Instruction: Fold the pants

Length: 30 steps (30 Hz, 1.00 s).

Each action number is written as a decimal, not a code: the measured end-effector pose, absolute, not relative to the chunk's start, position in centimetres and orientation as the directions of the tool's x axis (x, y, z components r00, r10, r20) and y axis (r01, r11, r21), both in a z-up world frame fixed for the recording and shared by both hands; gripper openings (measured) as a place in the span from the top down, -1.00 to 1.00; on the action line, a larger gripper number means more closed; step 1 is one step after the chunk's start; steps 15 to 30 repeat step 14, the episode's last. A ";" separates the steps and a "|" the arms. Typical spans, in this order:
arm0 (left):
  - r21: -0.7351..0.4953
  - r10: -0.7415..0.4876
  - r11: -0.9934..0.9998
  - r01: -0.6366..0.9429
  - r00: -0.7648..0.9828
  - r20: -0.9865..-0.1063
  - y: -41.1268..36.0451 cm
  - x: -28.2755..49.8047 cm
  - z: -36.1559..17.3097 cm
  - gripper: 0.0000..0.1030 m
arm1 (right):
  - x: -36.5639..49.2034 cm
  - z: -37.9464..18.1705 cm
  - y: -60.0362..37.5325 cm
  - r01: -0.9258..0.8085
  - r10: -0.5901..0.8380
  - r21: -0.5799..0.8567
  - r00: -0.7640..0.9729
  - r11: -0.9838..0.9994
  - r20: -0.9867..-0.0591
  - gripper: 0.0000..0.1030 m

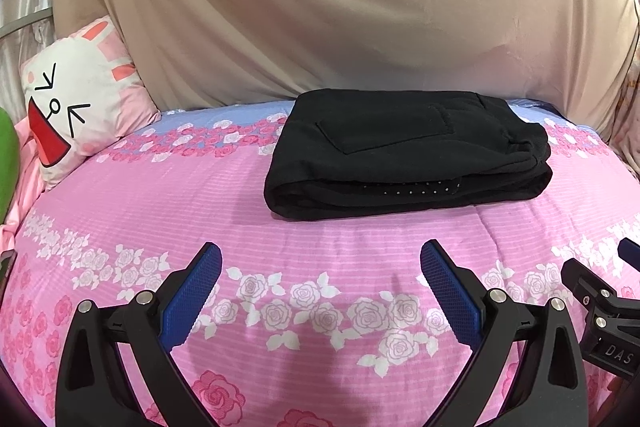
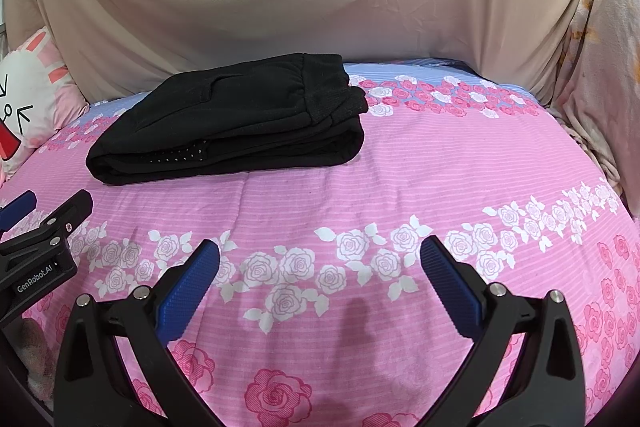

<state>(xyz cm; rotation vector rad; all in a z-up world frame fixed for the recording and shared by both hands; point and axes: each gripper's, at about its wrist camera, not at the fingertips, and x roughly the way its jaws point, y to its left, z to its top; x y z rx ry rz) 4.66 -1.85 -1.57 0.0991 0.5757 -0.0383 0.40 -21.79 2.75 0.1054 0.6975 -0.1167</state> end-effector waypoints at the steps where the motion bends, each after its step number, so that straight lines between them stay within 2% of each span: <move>1: 0.085 -0.006 0.995 0.061 0.844 -0.536 -1.8 4.5 -1.5 -0.90 | 0.4 2.7 -21.8 0.142 -0.072 0.057 0.760 0.988 -0.646 -0.91; 6: 0.095 -0.015 0.993 0.073 0.860 -0.510 -2.1 4.0 -1.4 -0.90 | 0.4 2.8 -21.7 0.143 -0.073 0.057 0.760 0.988 -0.645 -0.91; 30: 0.103 0.001 0.993 0.061 0.855 -0.518 -2.1 4.1 -1.4 -0.86 | 0.5 2.8 -21.9 0.141 -0.072 0.057 0.761 0.988 -0.645 -0.91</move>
